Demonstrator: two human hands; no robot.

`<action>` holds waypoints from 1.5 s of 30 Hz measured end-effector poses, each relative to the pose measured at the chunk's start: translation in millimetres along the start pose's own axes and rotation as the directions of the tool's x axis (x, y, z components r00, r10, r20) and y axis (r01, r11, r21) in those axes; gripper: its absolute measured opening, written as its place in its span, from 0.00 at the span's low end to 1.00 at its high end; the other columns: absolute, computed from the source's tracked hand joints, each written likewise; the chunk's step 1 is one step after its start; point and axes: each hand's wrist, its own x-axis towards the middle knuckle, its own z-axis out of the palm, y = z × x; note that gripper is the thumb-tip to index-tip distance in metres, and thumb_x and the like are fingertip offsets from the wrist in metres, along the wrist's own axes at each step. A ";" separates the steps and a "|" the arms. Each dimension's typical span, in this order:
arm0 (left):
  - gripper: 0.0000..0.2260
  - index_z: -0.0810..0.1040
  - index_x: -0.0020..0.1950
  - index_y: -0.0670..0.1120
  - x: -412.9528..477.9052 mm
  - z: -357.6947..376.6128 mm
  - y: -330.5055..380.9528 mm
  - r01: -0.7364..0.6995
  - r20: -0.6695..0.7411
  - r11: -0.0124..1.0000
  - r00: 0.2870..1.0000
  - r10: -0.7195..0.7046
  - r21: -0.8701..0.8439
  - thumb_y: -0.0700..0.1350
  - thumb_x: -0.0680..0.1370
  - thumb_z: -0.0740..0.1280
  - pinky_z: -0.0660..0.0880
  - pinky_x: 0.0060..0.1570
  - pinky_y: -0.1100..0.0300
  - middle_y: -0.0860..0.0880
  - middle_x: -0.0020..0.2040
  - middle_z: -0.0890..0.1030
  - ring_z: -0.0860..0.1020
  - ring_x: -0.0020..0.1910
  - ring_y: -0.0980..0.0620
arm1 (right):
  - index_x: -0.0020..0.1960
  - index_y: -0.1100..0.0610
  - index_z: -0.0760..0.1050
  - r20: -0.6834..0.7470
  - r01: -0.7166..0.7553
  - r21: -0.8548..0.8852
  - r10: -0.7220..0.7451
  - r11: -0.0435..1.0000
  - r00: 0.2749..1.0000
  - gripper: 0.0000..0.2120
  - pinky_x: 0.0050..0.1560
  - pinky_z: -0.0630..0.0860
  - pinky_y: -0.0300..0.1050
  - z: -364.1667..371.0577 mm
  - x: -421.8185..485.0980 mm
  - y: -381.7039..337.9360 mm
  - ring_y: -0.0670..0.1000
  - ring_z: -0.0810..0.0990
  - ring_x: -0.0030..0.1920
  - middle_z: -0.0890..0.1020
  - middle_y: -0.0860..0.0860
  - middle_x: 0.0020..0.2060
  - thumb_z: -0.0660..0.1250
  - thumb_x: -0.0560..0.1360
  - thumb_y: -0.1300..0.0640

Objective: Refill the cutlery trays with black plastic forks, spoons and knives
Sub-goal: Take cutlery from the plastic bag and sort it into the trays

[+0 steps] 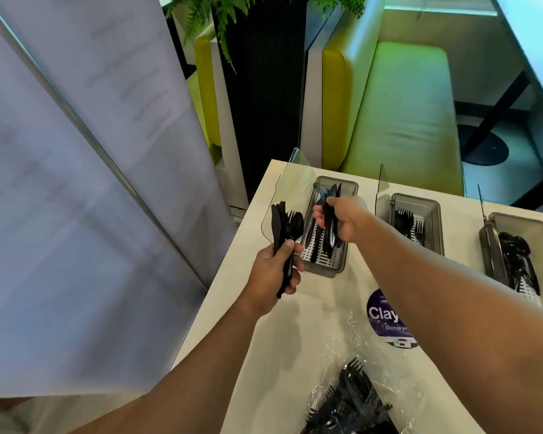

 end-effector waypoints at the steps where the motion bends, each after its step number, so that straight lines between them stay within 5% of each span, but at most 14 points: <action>1: 0.11 0.77 0.52 0.43 -1.2 0.1 0.4 -0.001 -0.002 1.000 1.000 0.001 0.001 0.49 0.86 0.59 0.64 0.24 0.63 0.47 0.34 0.78 0.70 0.24 0.51 | 0.61 0.67 0.74 -0.012 0.018 -0.011 -0.018 1.000 1.000 0.12 0.34 0.81 0.43 -0.2 0.6 0.8 0.52 0.82 0.36 0.81 0.59 0.46 0.59 0.85 0.59; 4: 0.11 0.77 0.56 0.42 -3.7 -0.1 0.6 -0.004 0.010 1.000 1.000 0.004 -0.020 0.47 0.86 0.59 0.68 0.24 0.62 0.46 0.37 0.81 0.73 0.25 0.51 | 0.63 0.65 0.75 -0.062 0.088 -0.114 -0.095 0.990 0.994 0.12 0.55 0.81 0.54 -3.1 3.0 -1.1 0.57 0.84 0.50 0.82 0.62 0.58 0.62 0.83 0.60; 6: 0.12 0.77 0.57 0.41 -6.5 0.0 2.4 0.004 0.024 0.999 1.000 -0.003 -0.037 0.47 0.86 0.59 0.69 0.25 0.61 0.44 0.41 0.84 0.75 0.26 0.50 | 0.66 0.64 0.74 -0.089 0.126 -0.200 -0.146 0.972 0.985 0.14 0.60 0.77 0.55 -5.7 3.4 -1.9 0.57 0.81 0.54 0.81 0.61 0.58 0.60 0.82 0.62; 9: 0.12 0.78 0.57 0.41 -10.7 2.6 5.6 0.012 0.037 0.998 0.999 -0.009 -0.064 0.46 0.86 0.59 0.70 0.26 0.61 0.43 0.45 0.86 0.78 0.28 0.49 | 0.62 0.62 0.76 -0.068 0.188 -0.227 -0.208 0.955 0.976 0.14 0.54 0.78 0.52 -6.6 -7.0 -2.3 0.55 0.80 0.50 0.80 0.57 0.53 0.62 0.82 0.55; 14: 0.13 0.79 0.59 0.41 -15.7 12.5 7.4 0.015 0.056 0.994 0.998 -0.009 -0.104 0.47 0.85 0.59 0.71 0.27 0.60 0.41 0.49 0.86 0.79 0.29 0.47 | 0.59 0.65 0.78 0.359 0.269 -0.193 -0.187 0.944 0.914 0.20 0.50 0.83 0.56 -10.8 -53.1 11.8 0.59 0.82 0.43 0.83 0.60 0.48 0.68 0.80 0.47; 17: 0.14 0.79 0.61 0.41 -22.2 25.1 7.7 0.010 0.085 0.995 0.996 -0.002 -0.095 0.47 0.85 0.59 0.72 0.27 0.59 0.41 0.49 0.86 0.80 0.30 0.46 | 0.53 0.67 0.79 0.517 0.259 -0.205 -0.120 0.944 0.848 0.11 0.27 0.74 0.43 -18.6 -75.4 24.5 0.54 0.71 0.28 0.75 0.59 0.33 0.68 0.81 0.57; 20: 0.15 0.79 0.62 0.40 -25.9 36.0 7.1 0.006 0.081 0.998 0.997 -0.001 -0.065 0.48 0.85 0.59 0.72 0.26 0.59 0.41 0.47 0.85 0.79 0.29 0.47 | 0.52 0.66 0.78 0.467 0.228 -0.166 -0.127 0.959 0.875 0.07 0.23 0.65 0.41 -26.9 -80.8 30.3 0.52 0.67 0.26 0.71 0.57 0.30 0.65 0.82 0.62; 23: 0.15 0.79 0.61 0.39 -32.8 46.8 5.4 0.015 0.099 0.999 0.995 -0.011 -0.034 0.48 0.85 0.59 0.69 0.24 0.61 0.41 0.45 0.84 0.77 0.27 0.50 | 0.51 0.62 0.77 0.402 0.293 -0.171 -0.205 0.941 0.892 0.01 0.25 0.72 0.43 -41.5 -92.2 28.0 0.51 0.73 0.26 0.78 0.57 0.32 0.67 0.80 0.65; 26: 0.14 0.79 0.58 0.41 -42.0 60.4 4.1 0.048 0.167 0.999 0.985 -0.044 -0.023 0.49 0.85 0.59 0.66 0.24 0.62 0.43 0.43 0.85 0.75 0.26 0.51 | 0.52 0.60 0.77 0.316 0.342 -0.180 -0.275 0.922 0.908 0.07 0.27 0.78 0.42 -60.0 -104.5 23.4 0.53 0.78 0.29 0.83 0.57 0.38 0.71 0.76 0.67; 32: 0.16 0.79 0.62 0.40 -46.1 80.0 -2.6 0.075 0.232 0.997 0.970 -0.078 0.020 0.51 0.85 0.59 0.64 0.21 0.64 0.41 0.45 0.85 0.73 0.24 0.53 | 0.45 0.59 0.77 0.239 0.364 -0.221 -0.312 0.905 0.920 0.05 0.37 0.84 0.48 -88.3 -119.4 24.5 0.57 0.85 0.39 0.85 0.57 0.40 0.74 0.75 0.64; 37: 0.15 0.77 0.62 0.39 -47.4 93.8 -11.4 0.048 0.189 0.997 0.980 -0.058 0.060 0.49 0.85 0.61 0.65 0.22 0.63 0.43 0.41 0.83 0.72 0.26 0.52 | 0.41 0.61 0.75 0.181 0.365 -0.195 -0.332 0.910 0.926 0.08 0.33 0.84 0.48 -106.3 -127.1 24.8 0.57 0.86 0.37 0.84 0.58 0.37 0.72 0.76 0.66; 45: 0.10 0.77 0.59 0.40 -47.6 104.3 -20.7 0.039 0.233 0.999 0.971 -0.046 0.035 0.45 0.84 0.63 0.63 0.22 0.65 0.49 0.37 0.77 0.67 0.26 0.56 | 0.44 0.59 0.70 0.003 0.377 0.041 -0.378 0.925 0.926 0.08 0.53 0.81 0.67 -129.9 -132.8 9.2 0.66 0.86 0.51 0.83 0.68 0.53 0.67 0.80 0.64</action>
